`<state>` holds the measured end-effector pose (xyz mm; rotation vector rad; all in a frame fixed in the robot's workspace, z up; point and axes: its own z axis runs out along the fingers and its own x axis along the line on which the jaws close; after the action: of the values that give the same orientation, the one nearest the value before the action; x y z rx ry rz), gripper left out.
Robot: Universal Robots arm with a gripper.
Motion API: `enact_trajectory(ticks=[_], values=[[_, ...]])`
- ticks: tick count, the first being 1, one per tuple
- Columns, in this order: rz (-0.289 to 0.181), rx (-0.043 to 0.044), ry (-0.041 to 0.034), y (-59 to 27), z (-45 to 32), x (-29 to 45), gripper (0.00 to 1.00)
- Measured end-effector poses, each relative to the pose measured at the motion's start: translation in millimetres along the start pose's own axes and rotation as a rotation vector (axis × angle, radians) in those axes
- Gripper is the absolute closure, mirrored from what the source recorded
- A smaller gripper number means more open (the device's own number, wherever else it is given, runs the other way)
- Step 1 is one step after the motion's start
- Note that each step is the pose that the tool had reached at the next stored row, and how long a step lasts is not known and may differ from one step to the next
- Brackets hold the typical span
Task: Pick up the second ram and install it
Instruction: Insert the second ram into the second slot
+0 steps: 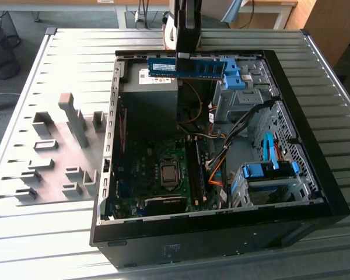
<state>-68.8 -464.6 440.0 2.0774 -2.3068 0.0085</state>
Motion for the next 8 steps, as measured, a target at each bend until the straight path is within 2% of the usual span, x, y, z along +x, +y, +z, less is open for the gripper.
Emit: enact_trajectory(ticks=[8], values=[[0.015, -0.0005, -0.0003, 0.0, 0.4, 0.0, 0.86]])
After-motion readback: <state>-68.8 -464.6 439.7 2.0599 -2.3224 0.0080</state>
